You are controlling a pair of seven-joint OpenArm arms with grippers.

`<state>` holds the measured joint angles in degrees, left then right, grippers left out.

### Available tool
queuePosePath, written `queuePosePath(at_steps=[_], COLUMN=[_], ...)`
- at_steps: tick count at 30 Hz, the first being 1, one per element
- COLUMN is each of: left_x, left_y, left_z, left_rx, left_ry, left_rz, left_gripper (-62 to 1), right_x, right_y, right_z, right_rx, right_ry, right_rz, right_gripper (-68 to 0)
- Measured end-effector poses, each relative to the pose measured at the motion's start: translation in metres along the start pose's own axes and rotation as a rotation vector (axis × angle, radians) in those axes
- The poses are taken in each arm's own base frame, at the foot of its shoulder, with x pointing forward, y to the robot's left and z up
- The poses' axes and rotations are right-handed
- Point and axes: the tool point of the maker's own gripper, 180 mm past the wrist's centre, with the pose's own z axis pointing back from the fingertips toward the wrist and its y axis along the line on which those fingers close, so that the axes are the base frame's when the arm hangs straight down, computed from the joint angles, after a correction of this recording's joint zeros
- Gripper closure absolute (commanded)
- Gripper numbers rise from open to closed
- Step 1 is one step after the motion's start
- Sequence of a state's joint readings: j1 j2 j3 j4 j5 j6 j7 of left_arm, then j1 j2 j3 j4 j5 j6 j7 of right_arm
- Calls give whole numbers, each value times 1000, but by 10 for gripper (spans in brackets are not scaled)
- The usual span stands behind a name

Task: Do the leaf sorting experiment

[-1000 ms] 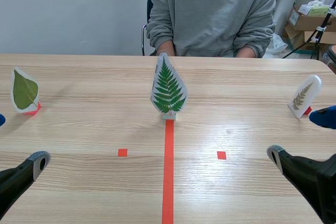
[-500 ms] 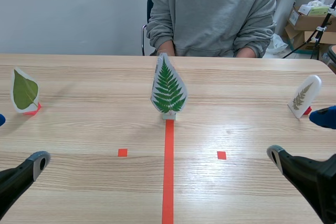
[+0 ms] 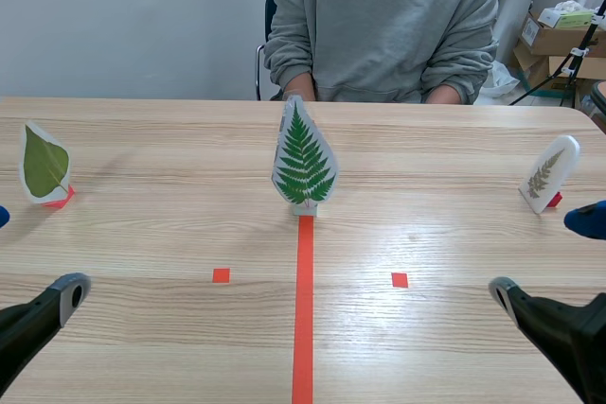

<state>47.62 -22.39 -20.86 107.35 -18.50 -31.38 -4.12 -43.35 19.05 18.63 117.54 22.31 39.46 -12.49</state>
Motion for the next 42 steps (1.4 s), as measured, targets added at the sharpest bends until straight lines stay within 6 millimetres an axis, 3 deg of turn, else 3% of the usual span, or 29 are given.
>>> queuePosePath(at_steps=[4,10,14,20,26,31,37,42], left_x=[0,0,0,0,0,-3,-7,-7], left_y=[0,0,0,0,0,0,0,0], left_z=[0,0,0,0,0,0,0,0], left_rx=[0,0,0,0,0,0,1,12], left_ry=[0,0,0,0,1,16,38,32], left_rz=[0,0,-1,-1,-1,-1,0,14], left_gripper=[-623,-623,-623,-623,-623,-623,-623,-623], right_x=[-13,-28,-41,-32,4,28,38,47], right_y=[-9,-53,-76,-88,-67,-36,9,38], right_z=[-1,-24,-56,-120,-179,-217,-251,-265], right_rx=[-35,-96,-69,30,166,260,361,415], right_ry=[83,111,113,91,48,28,14,11], right_rz=[25,20,-21,-45,13,60,73,82], right_gripper=[-562,-562,-562,-562,-559,-559,-545,-545])
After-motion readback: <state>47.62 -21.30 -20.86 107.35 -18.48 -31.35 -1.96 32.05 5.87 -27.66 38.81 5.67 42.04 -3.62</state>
